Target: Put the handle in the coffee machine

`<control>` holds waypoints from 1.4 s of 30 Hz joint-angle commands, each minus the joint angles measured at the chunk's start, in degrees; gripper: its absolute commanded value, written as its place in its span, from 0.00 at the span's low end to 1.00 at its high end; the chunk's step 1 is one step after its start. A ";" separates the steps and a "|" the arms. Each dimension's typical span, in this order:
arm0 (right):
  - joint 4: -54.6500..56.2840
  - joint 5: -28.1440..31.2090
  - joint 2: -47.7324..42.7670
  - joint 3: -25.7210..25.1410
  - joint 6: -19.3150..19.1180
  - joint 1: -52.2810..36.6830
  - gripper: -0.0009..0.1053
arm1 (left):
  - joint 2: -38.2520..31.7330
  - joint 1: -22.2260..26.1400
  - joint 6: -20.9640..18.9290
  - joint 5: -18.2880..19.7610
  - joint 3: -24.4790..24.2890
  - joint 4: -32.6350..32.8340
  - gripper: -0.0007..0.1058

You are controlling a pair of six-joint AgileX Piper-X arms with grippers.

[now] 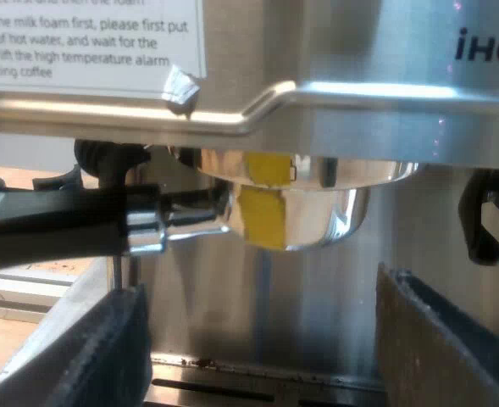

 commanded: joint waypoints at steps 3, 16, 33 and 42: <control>-0.84 -0.49 -0.12 -0.17 -0.42 -0.22 0.56 | -0.98 0.04 -6.05 7.53 -1.06 -3.09 0.02; 1.41 -0.39 -0.12 -0.17 -0.30 0.12 0.56 | -0.98 0.04 -5.60 7.31 -4.16 4.67 0.02; 2.62 -10.80 2.66 -0.17 -0.03 -3.98 0.31 | -0.98 0.04 -1.48 7.13 -8.58 16.49 0.02; -4.00 -12.62 6.95 -0.46 0.00 -6.89 0.29 | -0.98 0.04 0.65 5.85 -8.58 17.60 0.02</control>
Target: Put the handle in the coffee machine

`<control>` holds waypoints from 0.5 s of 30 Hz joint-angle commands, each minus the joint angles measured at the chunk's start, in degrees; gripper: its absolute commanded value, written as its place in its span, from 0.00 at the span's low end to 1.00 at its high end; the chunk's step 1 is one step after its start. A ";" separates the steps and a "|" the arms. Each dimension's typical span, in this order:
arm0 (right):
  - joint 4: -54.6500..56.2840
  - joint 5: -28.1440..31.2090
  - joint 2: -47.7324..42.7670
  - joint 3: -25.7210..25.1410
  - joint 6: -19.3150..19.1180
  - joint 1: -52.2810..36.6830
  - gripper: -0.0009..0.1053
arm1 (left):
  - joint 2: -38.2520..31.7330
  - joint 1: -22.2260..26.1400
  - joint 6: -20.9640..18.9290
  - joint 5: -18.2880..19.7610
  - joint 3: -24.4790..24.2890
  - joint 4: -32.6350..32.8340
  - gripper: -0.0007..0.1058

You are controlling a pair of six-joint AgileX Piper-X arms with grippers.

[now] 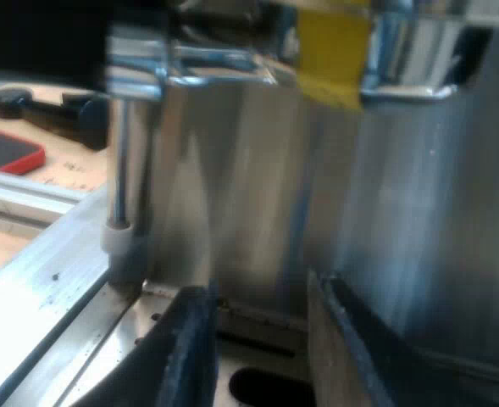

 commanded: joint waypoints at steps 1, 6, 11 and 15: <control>-3.05 -0.23 1.01 -0.72 -0.16 -1.12 0.29 | -1.43 0.32 2.01 6.29 -1.22 1.16 0.02; -3.17 -0.39 3.21 -3.71 0.61 -3.02 0.29 | -1.43 0.32 2.01 6.29 -1.22 1.16 0.02; -3.34 1.22 4.69 -5.49 1.63 -4.11 0.29 | -1.43 0.32 2.01 6.29 -1.22 1.16 0.02; -4.14 1.24 5.87 -6.75 2.39 -4.34 0.29 | -1.43 0.32 2.01 6.29 -1.22 1.16 0.02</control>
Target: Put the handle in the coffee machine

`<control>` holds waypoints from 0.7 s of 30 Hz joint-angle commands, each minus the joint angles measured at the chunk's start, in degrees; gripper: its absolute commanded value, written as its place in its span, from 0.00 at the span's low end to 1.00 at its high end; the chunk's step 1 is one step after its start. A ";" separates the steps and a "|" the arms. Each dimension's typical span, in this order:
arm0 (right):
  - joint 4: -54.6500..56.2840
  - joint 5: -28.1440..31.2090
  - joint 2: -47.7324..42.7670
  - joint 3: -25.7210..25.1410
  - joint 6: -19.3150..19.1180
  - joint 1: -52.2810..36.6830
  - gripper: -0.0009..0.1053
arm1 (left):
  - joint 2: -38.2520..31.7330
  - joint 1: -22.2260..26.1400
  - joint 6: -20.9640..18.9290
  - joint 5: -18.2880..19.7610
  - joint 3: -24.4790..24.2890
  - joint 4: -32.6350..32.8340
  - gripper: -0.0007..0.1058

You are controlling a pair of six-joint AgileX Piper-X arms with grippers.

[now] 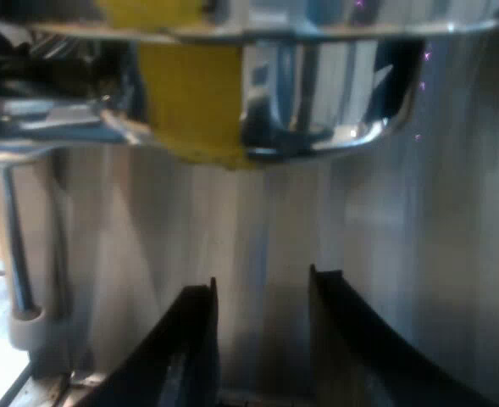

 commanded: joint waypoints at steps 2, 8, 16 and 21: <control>-1.51 0.43 0.90 -1.81 -0.03 -0.18 0.29 | -1.43 0.32 1.93 6.29 -1.22 1.16 0.02; -2.40 4.00 2.50 -4.92 -0.24 -0.18 0.28 | -1.43 0.32 1.93 6.29 -1.22 1.16 0.02; -2.70 6.54 2.85 -7.08 -1.84 -0.18 0.28 | -1.43 0.32 1.93 6.29 -1.22 1.16 0.02; -3.64 6.53 2.85 -7.04 -1.96 -0.18 0.28 | -1.43 0.32 1.93 6.29 -1.22 1.16 0.02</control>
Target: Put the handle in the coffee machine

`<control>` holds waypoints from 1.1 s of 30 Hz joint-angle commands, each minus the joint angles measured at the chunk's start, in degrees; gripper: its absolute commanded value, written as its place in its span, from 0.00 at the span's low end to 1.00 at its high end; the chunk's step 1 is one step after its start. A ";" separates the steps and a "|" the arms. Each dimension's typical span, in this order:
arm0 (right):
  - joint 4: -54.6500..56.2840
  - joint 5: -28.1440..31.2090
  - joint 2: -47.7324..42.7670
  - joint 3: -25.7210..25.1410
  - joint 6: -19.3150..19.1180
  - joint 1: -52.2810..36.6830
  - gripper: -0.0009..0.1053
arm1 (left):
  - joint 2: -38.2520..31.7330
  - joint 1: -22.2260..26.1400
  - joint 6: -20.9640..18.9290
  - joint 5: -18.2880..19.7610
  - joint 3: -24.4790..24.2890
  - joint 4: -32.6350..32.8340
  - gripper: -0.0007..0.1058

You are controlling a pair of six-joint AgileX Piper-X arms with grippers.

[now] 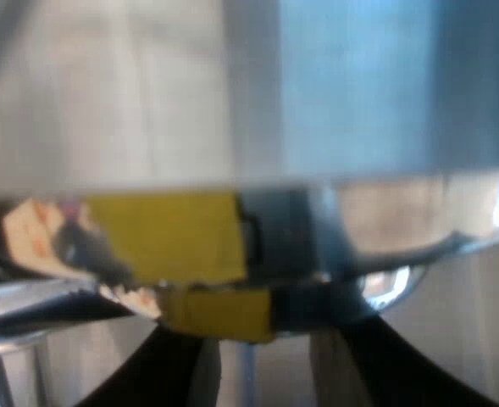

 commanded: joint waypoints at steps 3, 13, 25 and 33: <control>-2.95 0.59 -0.12 -0.31 -1.24 -0.14 0.24 | -1.43 0.32 1.73 6.29 -1.08 1.16 0.02; -7.47 0.59 -0.12 -0.31 -4.93 -0.14 0.17 | -1.43 0.32 4.31 4.91 -1.08 1.16 0.02; -7.74 0.59 -0.12 -2.49 -6.15 -0.14 0.19 | -1.43 0.32 9.08 2.29 -1.08 3.25 0.33; -7.85 0.52 -0.65 -2.98 -6.15 -0.14 0.19 | -1.66 0.66 9.08 -1.57 -1.08 3.31 0.48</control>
